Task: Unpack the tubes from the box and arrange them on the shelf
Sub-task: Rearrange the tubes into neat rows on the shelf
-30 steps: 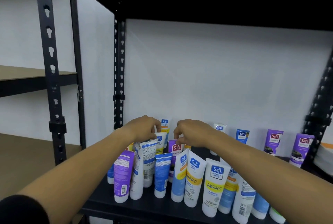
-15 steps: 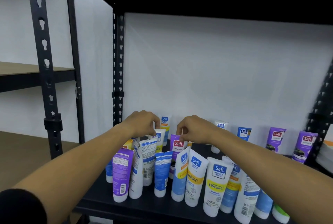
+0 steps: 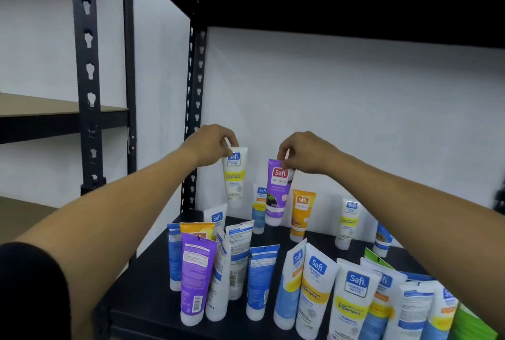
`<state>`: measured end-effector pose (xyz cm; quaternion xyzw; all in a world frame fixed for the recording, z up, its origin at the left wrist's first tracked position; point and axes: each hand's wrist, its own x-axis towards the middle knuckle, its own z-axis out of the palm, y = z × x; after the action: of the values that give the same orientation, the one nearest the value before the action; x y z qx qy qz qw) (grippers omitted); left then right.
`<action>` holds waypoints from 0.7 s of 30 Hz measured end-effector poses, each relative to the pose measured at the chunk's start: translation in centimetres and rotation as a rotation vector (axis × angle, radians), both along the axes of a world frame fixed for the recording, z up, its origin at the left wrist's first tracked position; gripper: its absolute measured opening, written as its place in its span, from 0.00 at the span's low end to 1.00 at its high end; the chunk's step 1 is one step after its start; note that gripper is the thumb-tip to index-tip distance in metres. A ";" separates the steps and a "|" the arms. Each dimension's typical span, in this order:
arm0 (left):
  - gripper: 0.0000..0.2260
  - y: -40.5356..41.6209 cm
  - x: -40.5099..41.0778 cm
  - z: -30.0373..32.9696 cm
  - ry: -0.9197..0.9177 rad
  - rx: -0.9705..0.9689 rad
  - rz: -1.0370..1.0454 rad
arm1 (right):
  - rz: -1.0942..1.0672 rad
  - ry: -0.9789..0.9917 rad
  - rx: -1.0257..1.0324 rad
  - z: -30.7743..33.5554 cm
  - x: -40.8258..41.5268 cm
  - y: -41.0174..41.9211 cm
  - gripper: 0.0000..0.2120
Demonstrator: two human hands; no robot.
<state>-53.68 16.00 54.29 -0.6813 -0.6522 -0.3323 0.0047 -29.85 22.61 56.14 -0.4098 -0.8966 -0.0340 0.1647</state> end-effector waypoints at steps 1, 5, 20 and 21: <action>0.10 0.1 -0.5 0.3 -0.009 0.026 0.017 | -0.006 0.018 0.016 0.3 -0.7 0.3 0.04; 0.10 0.6 -2.7 0.2 -0.057 0.082 0.109 | -0.029 0.045 0.069 0.4 -3.7 1.4 0.04; 0.10 3.9 -8.6 -8.4 -0.348 0.085 0.240 | -0.015 -0.010 0.026 -4.5 -12.9 5.2 0.10; 0.10 4.2 -8.9 -8.9 -0.357 0.079 0.232 | -0.014 -0.019 0.028 -4.8 -13.3 5.5 0.09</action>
<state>-62.63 20.16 45.35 -0.5310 -0.7033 -0.4704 -0.0461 -43.16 28.07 51.35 -0.4136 -0.8945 -0.0515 0.1616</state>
